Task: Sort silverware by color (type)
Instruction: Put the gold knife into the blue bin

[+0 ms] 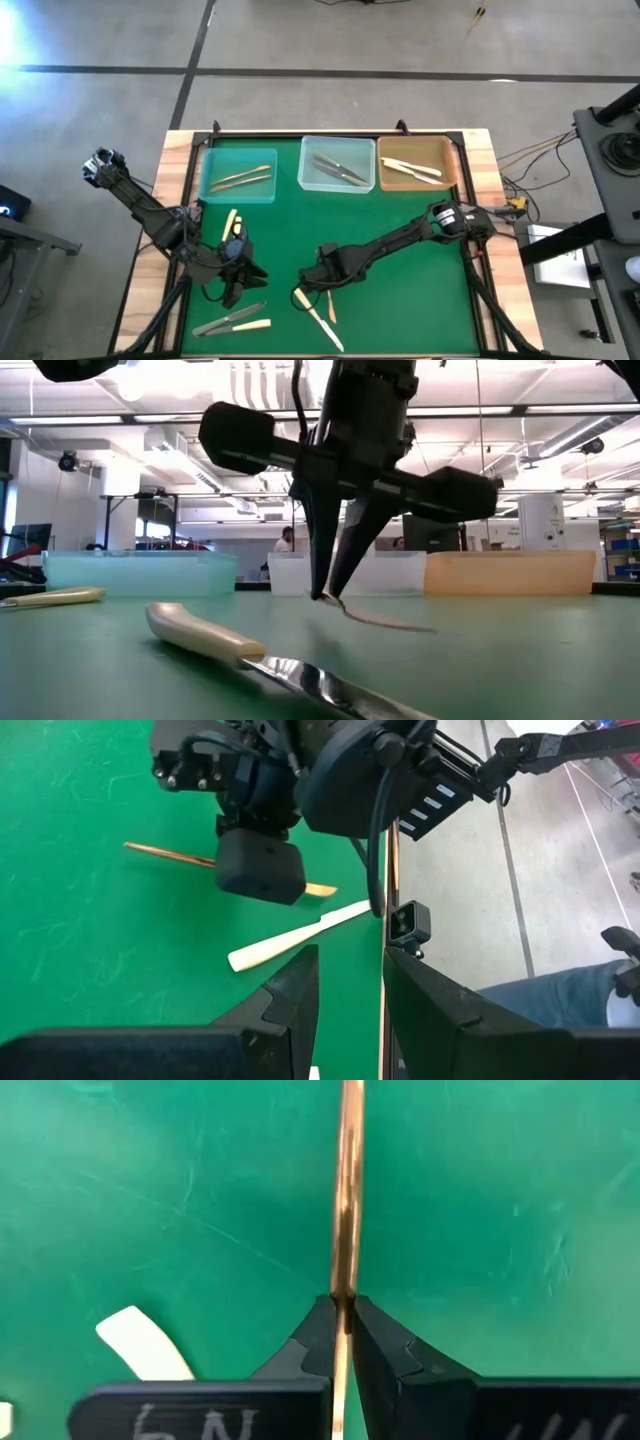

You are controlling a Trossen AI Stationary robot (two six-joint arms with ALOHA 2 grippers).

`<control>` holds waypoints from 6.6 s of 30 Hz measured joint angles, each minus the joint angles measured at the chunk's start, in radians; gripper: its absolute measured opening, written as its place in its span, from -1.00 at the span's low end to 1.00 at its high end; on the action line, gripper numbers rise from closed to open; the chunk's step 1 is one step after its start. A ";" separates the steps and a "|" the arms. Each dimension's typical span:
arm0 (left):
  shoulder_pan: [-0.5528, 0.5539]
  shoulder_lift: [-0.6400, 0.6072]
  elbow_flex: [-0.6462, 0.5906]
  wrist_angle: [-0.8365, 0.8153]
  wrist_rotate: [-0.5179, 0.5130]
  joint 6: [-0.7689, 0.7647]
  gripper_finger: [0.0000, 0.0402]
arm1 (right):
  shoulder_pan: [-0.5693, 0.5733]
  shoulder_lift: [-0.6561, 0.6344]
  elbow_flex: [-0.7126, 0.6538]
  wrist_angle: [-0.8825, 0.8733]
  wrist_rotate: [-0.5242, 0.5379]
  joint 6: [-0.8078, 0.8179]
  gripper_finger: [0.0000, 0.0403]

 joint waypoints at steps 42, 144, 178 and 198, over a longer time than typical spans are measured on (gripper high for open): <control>0.000 0.000 0.000 0.005 0.000 0.000 -0.51 | -0.063 -0.221 0.031 0.136 0.148 -0.766 -0.95; 0.032 0.095 -0.013 0.151 -0.254 -0.094 -0.75 | -0.062 -0.277 0.026 0.324 0.331 -0.885 -0.90; -0.040 -0.039 -0.013 0.064 -0.618 0.000 -0.37 | -0.061 -0.278 0.026 0.465 0.276 -0.922 -0.90; 0.029 -0.036 -0.013 0.112 -0.655 0.051 -0.31 | -0.056 -0.279 0.026 0.538 0.267 -0.960 -0.90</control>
